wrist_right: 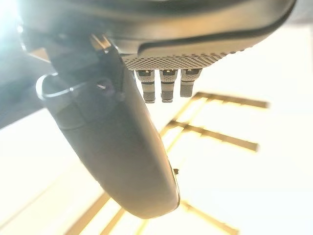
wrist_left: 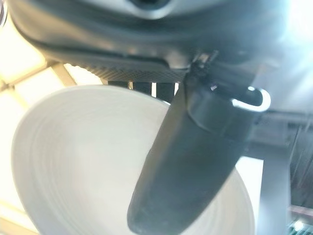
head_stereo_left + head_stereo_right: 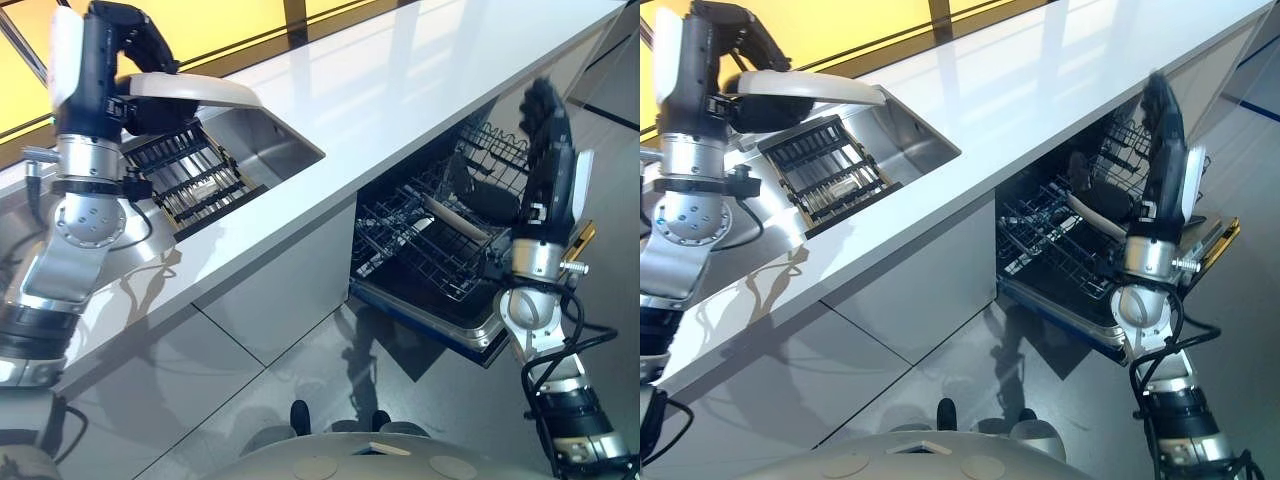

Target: Pick up plates and place into dishwasher.

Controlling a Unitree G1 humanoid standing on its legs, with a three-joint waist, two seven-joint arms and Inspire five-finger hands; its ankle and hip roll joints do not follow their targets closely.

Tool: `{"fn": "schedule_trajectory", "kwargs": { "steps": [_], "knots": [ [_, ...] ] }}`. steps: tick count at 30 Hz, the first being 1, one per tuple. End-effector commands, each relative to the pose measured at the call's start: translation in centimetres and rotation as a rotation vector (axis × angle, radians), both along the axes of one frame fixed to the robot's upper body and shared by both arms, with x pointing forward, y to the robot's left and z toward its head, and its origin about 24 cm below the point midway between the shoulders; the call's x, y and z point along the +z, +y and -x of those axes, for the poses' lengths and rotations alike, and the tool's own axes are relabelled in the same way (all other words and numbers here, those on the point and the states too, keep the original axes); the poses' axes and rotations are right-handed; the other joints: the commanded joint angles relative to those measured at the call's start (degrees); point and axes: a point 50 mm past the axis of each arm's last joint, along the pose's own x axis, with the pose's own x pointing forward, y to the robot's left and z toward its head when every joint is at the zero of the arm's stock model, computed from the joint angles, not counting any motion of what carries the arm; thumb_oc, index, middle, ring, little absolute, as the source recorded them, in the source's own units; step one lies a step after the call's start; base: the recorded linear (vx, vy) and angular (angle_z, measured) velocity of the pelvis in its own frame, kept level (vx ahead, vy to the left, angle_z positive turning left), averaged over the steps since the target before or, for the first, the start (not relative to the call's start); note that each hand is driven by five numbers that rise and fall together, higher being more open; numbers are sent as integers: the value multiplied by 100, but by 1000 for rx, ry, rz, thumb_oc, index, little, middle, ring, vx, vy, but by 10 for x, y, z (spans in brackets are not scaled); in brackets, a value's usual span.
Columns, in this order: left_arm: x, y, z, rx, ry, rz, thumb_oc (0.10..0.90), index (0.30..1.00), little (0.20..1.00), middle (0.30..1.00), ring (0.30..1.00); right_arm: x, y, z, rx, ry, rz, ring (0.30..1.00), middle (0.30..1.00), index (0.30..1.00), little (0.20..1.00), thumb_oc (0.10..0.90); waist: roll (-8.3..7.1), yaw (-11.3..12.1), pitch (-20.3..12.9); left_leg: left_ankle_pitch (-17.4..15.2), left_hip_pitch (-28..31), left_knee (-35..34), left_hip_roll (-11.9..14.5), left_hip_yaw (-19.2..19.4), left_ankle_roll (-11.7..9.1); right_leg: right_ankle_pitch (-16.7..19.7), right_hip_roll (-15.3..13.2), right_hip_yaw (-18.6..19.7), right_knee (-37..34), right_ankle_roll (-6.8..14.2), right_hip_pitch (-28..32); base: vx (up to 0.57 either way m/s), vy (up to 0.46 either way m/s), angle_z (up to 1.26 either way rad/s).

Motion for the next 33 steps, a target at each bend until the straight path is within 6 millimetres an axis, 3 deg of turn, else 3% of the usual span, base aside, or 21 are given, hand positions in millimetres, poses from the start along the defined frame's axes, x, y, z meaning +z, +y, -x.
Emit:
{"fn": "schedule_trajectory", "kwargs": {
  "steps": [1, 10, 20, 21, 22, 23, 25, 26, 28, 29, 31, 33],
  "knots": [
    [39, -10, 15, -133, -186, 40, 100, 300, 200, 300, 300, 35, 36, 2, 208, -113, 193, 900, 900, 900, 900, 800, -104, 234, -562, -1099, 300, 169, -293, 107, 55, -318, 281, -155, 369, 71, -334, 0, 0, 0],
    [27, -54, 11, -398, -69, 91, 100, 300, 200, 300, 300, 39, 73, -2, 353, -75, 232, 900, 900, 900, 900, 800, -160, 318, -578, -1060, 289, 119, -292, 99, 50, -287, 269, -252, 288, 60, -283, -5, -21, 6],
    [6, -91, 12, -661, 114, 162, 100, 300, 200, 300, 300, 41, 93, -4, 377, -78, 185, 900, 900, 900, 900, 800, -159, 354, -596, -1054, 296, 91, -295, 110, 41, -237, 267, -279, 190, 84, -242, -1, -1, 1],
    [2, -94, 12, -691, 144, 169, 100, 300, 200, 300, 300, 41, 93, -4, 371, -75, 175, 778, 778, 778, 757, 657, -159, 355, -603, -1049, 293, 89, -295, 112, 39, -225, 270, -278, 175, 86, -242, 0, 0, 0],
    [-2, -98, 12, -724, 180, 180, 100, 300, 200, 300, 300, 40, 93, -4, 367, -72, 161, 596, 596, 596, 546, 446, -160, 355, -611, -1048, 293, 86, -292, 120, 38, -214, 271, -280, 162, 91, -245, 0, 0, 0],
    [-6, -100, 12, -749, 208, 189, 100, 300, 200, 300, 300, 39, 92, -5, 365, -69, 152, 538, 538, 538, 477, 377, -159, 354, -615, -1048, 291, 85, -288, 130, 37, -207, 271, -284, 156, 93, -248, 0, 0, 0],
    [-15, -104, 13, -807, 281, 203, 100, 300, 200, 300, 300, 36, 91, -5, 353, -64, 140, 498, 498, 498, 431, 331, -146, 360, -617, -1047, 276, 92, -290, 141, 45, -199, 272, -283, 142, 94, -253, 0, 0, 0],
    [-21, -106, 15, -834, 319, 220, 100, 300, 200, 300, 300, 35, 91, -5, 346, -60, 134, 300, 300, 300, 200, 100, -137, 367, -612, -1045, 275, 95, -288, 148, 48, -197, 272, -279, 144, 92, -254, 0, 0, 0],
    [-24, -105, 15, -845, 340, 229, 100, 300, 200, 300, 300, 33, 89, -5, 338, -57, 127, 300, 300, 300, 200, 100, -132, 374, -611, -1051, 279, 87, -289, 152, 55, -202, 271, -286, 141, 95, -251, 0, 0, 0],
    [-26, -103, 15, -849, 349, 238, 100, 300, 200, 300, 300, 34, 87, -5, 330, -62, 125, 349, 349, 349, 258, 158, -130, 375, -611, -1051, 281, 83, -291, 157, 60, -201, 273, -284, 135, 95, -248, 0, 0, 0],
    [-26, -101, 17, -868, 349, 248, 100, 300, 200, 300, 300, 33, 84, -4, 315, -70, 112, 300, 300, 300, 200, 100, -127, 378, -614, -1053, 281, 83, -292, 169, 66, -199, 268, -286, 130, 96, -245, 0, 0, 0],
    [-26, -100, 21, -911, 336, 257, 100, 300, 200, 300, 300, 33, 80, -4, 297, -80, 95, 300, 300, 300, 200, 100, -122, 393, -612, -1054, 275, 86, -290, 178, 73, -197, 261, -304, 124, 93, -237, -1, -2, 2]
  ]
}}
